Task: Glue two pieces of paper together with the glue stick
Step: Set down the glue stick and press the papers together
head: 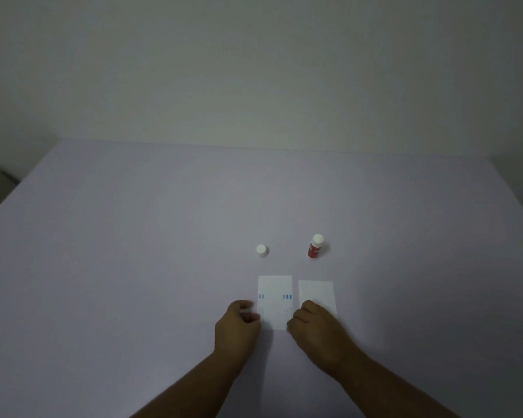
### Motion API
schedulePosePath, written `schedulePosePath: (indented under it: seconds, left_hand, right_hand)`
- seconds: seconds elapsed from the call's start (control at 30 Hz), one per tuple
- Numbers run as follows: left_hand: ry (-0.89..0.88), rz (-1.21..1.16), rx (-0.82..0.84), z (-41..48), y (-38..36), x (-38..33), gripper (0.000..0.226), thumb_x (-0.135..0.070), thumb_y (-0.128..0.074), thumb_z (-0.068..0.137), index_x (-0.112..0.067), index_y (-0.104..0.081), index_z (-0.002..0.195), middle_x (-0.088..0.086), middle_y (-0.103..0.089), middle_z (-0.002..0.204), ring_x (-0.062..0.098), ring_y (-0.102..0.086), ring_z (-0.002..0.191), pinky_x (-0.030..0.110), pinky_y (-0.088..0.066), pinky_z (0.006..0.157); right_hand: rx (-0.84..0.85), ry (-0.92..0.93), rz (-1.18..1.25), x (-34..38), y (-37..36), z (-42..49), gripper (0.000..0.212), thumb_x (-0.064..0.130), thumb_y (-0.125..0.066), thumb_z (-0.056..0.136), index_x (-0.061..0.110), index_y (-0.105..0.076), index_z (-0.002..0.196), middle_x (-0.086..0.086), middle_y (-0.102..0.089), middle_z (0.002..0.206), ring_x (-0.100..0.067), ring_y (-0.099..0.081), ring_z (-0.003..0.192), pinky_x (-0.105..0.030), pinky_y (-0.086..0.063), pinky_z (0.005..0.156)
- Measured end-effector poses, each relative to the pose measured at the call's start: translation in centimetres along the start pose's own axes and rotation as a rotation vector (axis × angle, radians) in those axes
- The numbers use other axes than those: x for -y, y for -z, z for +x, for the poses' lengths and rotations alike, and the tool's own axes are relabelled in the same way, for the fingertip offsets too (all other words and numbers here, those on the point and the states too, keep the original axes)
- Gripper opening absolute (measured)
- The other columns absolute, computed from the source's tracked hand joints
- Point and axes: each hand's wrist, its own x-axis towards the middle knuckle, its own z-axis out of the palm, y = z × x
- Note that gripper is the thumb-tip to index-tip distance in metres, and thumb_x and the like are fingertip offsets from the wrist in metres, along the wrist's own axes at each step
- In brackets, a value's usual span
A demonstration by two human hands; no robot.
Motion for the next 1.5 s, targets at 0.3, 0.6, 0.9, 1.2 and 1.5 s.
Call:
schedulePosePath:
  seconds: [0.3, 0.6, 0.9, 1.2, 1.5]
  left_hand:
    - [0.060, -0.074, 0.042, -1.2, -1.3, -0.9, 0.048, -0.016, -0.070, 0.077, -0.020, -0.053, 0.121, -0.006, -0.066, 0.093, 0.009, -0.060, 0.086, 0.020, -0.047, 0.076]
    - [0.149, -0.209, 0.051, -0.7, -1.4, -1.6, 0.049, -0.013, -0.070, 0.079, -0.013, -0.052, 0.125, 0.003, -0.061, 0.106, 0.023, -0.060, 0.100, 0.040, -0.052, 0.093]
    - [0.127, -0.264, 0.076, -0.3, -1.0, -1.5, 0.016, -0.013, -0.066, 0.085, -0.007, -0.068, 0.100, 0.012, -0.071, 0.102, 0.029, -0.066, 0.091, 0.039, -0.057, 0.082]
    - [-0.223, -0.032, 0.015, -2.2, -1.4, -3.6, 0.019, -0.019, -0.064, 0.086, -0.021, -0.069, 0.103, -0.011, -0.070, 0.085, 0.004, -0.063, 0.076, 0.004, -0.047, 0.061]
    - [-0.530, 0.124, 0.049, -3.6, -2.8, -4.6, 0.035, -0.017, -0.065, 0.085, -0.023, -0.065, 0.119, -0.006, -0.060, 0.087, 0.002, -0.056, 0.073, 0.001, -0.043, 0.065]
  right_hand:
    - [0.028, -0.020, 0.003, -0.2, -0.1, 0.0, 0.015, 0.019, -0.072, 0.070, 0.023, -0.060, 0.061, 0.007, -0.061, 0.061, -0.015, -0.054, 0.058, -0.026, -0.047, 0.051]
    - [0.034, -0.069, -0.001, -0.2, -0.6, -0.2, 0.012, 0.022, -0.069, 0.073, 0.025, -0.061, 0.064, 0.008, -0.062, 0.063, -0.016, -0.054, 0.060, -0.025, -0.047, 0.052]
    - [-0.033, -0.322, 0.146, 0.9, 0.9, 0.0, 0.006, 0.027, -0.073, 0.074, 0.024, -0.069, 0.071, 0.010, -0.069, 0.070, -0.014, -0.057, 0.067, -0.024, -0.047, 0.064]
    - [-0.216, -1.070, 1.119, 2.6, 4.2, 2.2, 0.016, 0.026, -0.063, 0.085, 0.027, -0.069, 0.070, 0.011, -0.070, 0.076, -0.004, -0.062, 0.074, -0.024, -0.052, 0.072]
    - [-0.336, -1.225, 1.209, 1.6, 5.5, 1.7, 0.012, 0.024, -0.063, 0.084, 0.025, -0.071, 0.075, 0.005, -0.072, 0.083, -0.015, -0.065, 0.083, -0.029, -0.052, 0.073]
